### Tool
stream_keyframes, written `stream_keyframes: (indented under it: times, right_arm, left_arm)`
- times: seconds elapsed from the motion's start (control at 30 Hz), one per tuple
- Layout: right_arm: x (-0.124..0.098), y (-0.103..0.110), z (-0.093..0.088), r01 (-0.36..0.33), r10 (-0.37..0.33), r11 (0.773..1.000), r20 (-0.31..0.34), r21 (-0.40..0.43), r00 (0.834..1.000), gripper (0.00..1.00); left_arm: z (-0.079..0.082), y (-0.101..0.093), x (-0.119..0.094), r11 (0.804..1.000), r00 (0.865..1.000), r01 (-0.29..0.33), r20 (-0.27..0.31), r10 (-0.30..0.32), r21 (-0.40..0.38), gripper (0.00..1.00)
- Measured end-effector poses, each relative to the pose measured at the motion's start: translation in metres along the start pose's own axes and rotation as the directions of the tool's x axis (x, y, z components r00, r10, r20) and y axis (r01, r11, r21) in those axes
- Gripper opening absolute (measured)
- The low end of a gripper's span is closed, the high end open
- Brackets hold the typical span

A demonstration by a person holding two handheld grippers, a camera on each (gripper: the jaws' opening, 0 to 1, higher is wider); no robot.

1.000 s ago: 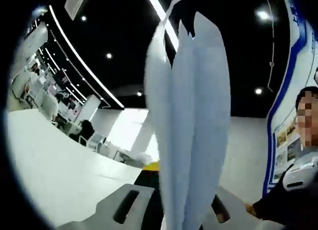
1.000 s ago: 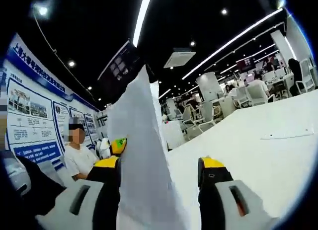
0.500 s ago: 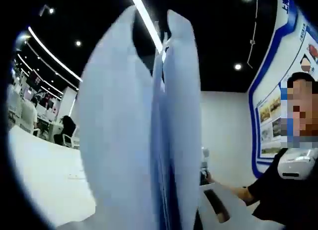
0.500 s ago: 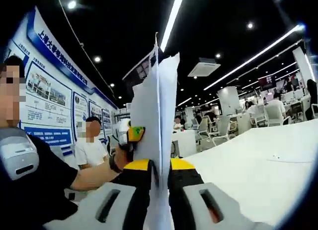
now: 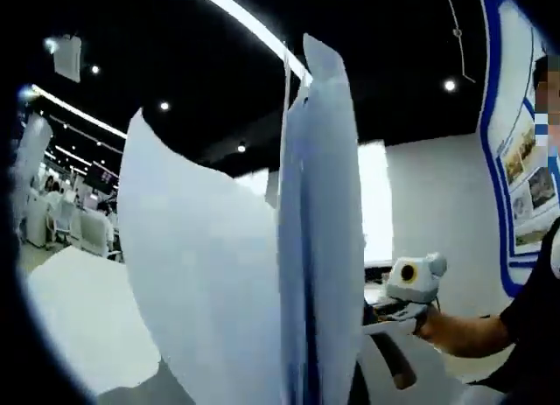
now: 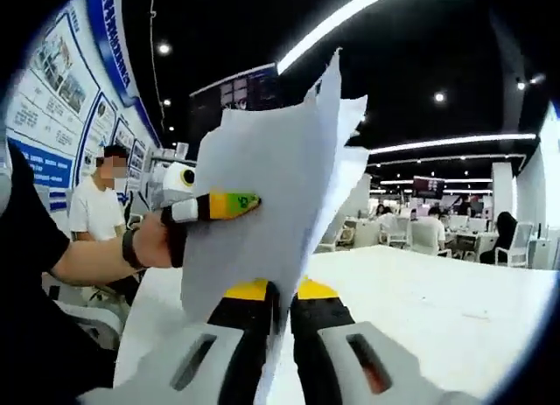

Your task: Organize the stack of printing papers by aligning and flattening the scattered papers on the table

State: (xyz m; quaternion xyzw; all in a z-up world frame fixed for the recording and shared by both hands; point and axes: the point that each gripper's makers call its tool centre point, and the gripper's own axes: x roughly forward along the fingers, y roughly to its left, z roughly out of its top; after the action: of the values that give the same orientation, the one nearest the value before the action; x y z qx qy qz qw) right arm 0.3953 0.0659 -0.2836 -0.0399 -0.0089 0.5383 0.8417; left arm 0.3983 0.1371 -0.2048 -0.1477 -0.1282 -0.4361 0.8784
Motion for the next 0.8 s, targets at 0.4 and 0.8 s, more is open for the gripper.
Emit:
stream_keyframes:
  times: [0.4, 0.8]
  right_arm:
    - [-0.002, 0.001, -0.004, -0.021, 0.021, 1.000, 0.004, 0.017, 1.000, 0.18]
    - [-0.021, -0.014, 0.039, -0.079, -0.016, 0.949, 0.300, 0.304, 0.954, 0.69]
  left_arm:
    - [-0.021, -0.017, -0.003, 0.992, 0.994, 0.079, -0.083, -0.071, 0.101, 0.06]
    - [0.081, -0.047, -0.026, 0.971, 0.916, 0.231, 0.351, -0.196, -0.061, 0.06]
